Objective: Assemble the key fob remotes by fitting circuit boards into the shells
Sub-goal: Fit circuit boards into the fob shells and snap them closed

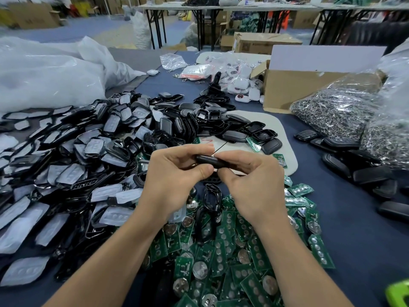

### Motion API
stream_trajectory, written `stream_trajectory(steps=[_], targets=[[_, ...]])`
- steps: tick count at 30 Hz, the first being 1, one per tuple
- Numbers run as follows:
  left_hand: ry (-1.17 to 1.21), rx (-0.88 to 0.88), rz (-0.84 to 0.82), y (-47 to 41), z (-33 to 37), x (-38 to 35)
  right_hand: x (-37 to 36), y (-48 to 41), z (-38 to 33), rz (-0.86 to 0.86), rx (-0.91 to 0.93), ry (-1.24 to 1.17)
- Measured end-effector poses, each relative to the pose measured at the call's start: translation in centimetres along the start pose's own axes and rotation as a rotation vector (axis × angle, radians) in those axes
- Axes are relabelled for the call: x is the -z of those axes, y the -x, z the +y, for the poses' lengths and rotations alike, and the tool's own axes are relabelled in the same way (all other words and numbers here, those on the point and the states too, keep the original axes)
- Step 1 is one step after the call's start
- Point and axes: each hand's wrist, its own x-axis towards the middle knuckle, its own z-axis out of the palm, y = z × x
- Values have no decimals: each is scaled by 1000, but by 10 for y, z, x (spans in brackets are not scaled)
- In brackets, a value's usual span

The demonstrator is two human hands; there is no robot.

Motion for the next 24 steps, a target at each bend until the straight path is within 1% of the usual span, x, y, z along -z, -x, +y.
stream_trajectory(steps=[4, 9, 13, 17, 20, 24], targets=[[41, 9, -2, 0, 2, 0, -1, 1, -3, 25, 14, 7], [42, 11, 15, 1, 6, -2, 2, 0, -3, -53, 6, 105], [34, 25, 20, 1, 8, -1, 3, 1, -4, -69, -20, 34], [48, 47, 38, 1, 8, -1, 1, 2, -6, -63, -16, 21], [104, 73, 54, 1, 9, -1, 1, 2, -8, -47, -2, 1], [176, 123, 9, 1, 9, 2, 2, 1, -7, -3, -13, -43]])
